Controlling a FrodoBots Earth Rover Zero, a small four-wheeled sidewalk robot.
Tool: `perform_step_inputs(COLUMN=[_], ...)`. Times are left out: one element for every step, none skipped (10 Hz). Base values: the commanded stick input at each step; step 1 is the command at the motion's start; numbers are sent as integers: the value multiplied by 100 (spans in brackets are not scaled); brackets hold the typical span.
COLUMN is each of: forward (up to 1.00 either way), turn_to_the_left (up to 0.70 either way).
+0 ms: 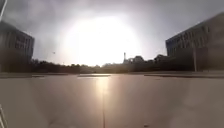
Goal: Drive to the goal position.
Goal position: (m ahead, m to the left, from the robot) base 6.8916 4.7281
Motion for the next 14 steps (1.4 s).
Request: perform_step_inputs(forward=[70, 70, 70, 70, 70, 70, 70, 70, 70, 70, 70, 70, 70, 70], turn_to_the_left=[-35, -35, -35, -35, -35, -35, -30, -23, -16, -8, -1, 8, 18, 28])
